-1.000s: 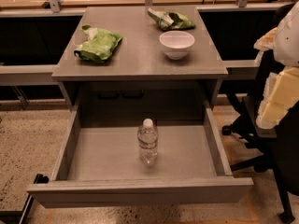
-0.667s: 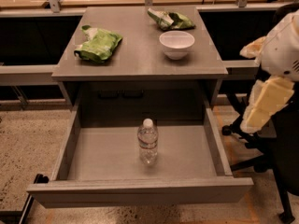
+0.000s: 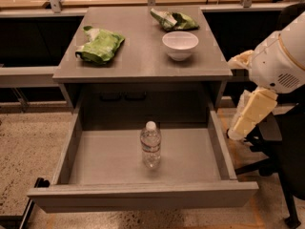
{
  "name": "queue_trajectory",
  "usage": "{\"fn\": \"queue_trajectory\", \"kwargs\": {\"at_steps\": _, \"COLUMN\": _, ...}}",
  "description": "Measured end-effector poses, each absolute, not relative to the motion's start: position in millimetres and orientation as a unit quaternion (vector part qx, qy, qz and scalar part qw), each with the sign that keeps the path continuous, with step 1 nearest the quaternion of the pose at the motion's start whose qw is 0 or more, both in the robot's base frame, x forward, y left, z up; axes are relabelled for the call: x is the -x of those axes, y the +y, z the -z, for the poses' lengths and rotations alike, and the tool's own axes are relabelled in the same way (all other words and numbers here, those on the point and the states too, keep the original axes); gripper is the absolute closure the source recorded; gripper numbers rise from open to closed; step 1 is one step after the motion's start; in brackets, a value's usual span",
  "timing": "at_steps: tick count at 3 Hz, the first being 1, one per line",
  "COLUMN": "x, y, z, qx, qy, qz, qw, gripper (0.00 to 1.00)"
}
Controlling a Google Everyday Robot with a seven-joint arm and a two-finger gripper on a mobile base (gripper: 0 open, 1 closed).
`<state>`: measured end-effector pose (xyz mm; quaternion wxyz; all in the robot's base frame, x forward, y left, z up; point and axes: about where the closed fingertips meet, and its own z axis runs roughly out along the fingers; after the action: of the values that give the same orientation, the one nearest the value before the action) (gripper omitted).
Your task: Pick water bottle from top drawer and place on counter
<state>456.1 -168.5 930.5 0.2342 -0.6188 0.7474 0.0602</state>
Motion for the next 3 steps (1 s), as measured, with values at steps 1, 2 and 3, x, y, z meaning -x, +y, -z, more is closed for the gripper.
{"fn": "queue_trajectory", "kwargs": {"at_steps": 1, "x": -456, "y": -170, "z": -909, "qx": 0.595, "qy": 0.764, "qz": -0.083, "qw": 0.236, "gripper": 0.00}}
{"fn": "queue_trajectory", "kwargs": {"at_steps": 2, "x": -457, "y": -156, "z": -870, "qx": 0.579, "qy": 0.768, "qz": -0.128, "qw": 0.242, "gripper": 0.00}}
{"fn": "queue_trajectory", "kwargs": {"at_steps": 3, "x": -457, "y": -131, "z": -828, "qx": 0.574, "qy": 0.759, "qz": -0.185, "qw": 0.246, "gripper": 0.00}}
